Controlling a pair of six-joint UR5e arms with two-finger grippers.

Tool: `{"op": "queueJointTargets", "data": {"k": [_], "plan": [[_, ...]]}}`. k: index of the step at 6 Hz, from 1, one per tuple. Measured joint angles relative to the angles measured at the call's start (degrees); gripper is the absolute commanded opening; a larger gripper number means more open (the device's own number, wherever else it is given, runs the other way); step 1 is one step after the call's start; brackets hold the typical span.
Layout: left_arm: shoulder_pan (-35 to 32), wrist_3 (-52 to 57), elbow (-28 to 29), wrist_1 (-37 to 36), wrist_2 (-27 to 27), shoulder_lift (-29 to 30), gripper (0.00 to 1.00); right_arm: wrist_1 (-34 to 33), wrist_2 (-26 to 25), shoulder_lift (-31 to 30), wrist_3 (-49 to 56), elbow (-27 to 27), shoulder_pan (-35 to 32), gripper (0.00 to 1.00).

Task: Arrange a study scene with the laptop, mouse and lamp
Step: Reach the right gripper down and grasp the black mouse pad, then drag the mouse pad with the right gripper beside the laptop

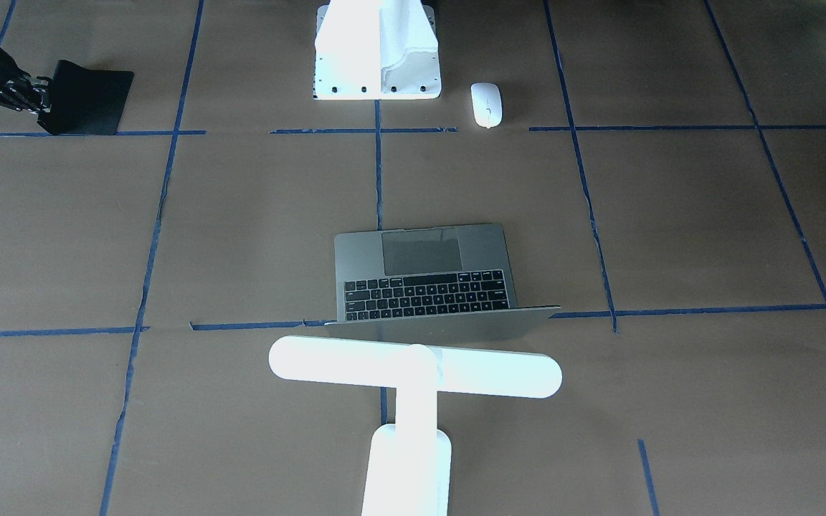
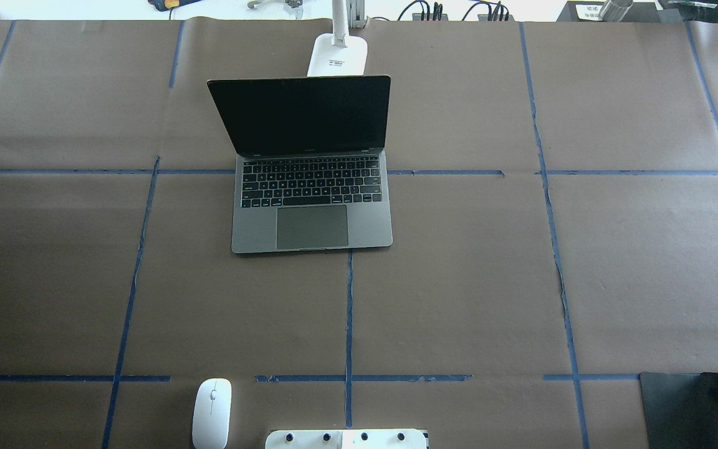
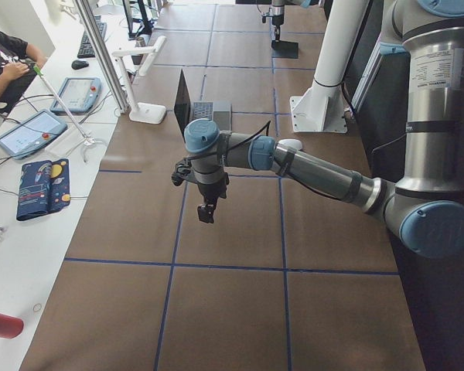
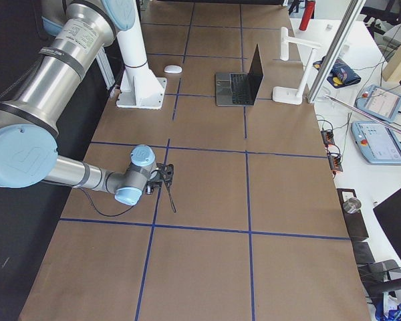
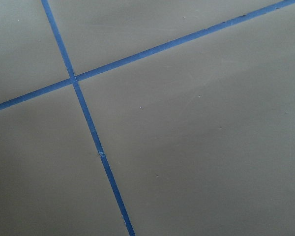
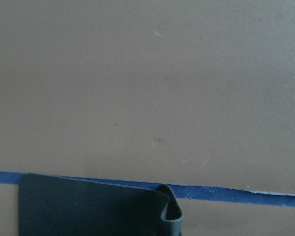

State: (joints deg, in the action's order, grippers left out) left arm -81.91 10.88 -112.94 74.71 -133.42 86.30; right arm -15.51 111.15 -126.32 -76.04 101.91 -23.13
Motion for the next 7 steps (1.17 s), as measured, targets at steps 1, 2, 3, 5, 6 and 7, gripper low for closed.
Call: {"op": "queueJointTargets", "data": {"k": [1,2,3,5,6,7], "plan": [[0.00,-0.01,0.00,0.00,0.00,-0.04,1.00,0.27,0.02,0.19,-2.80,1.46,-0.14,0.00],[0.00,-0.10,0.02,0.00,0.00,-0.07,1.00,0.44,0.74,1.15,-5.96,3.48,-2.03,0.00],[0.00,-0.19,0.03,0.00,0.00,-0.08,1.00,0.53,2.17,2.81,-7.11,4.60,-5.77,0.01],[0.00,-0.40,0.01,0.00,-0.37,-0.02,1.00,0.33,3.24,8.84,-7.34,4.65,-10.38,0.00],[0.02,-0.50,0.00,0.00,-1.10,0.00,1.00,-0.24,3.30,12.16,-7.47,4.40,-11.38,0.00],[0.03,-0.56,0.00,0.00,-1.64,0.00,1.00,-2.92,3.30,16.72,-7.61,4.18,-12.18,0.00]]}}
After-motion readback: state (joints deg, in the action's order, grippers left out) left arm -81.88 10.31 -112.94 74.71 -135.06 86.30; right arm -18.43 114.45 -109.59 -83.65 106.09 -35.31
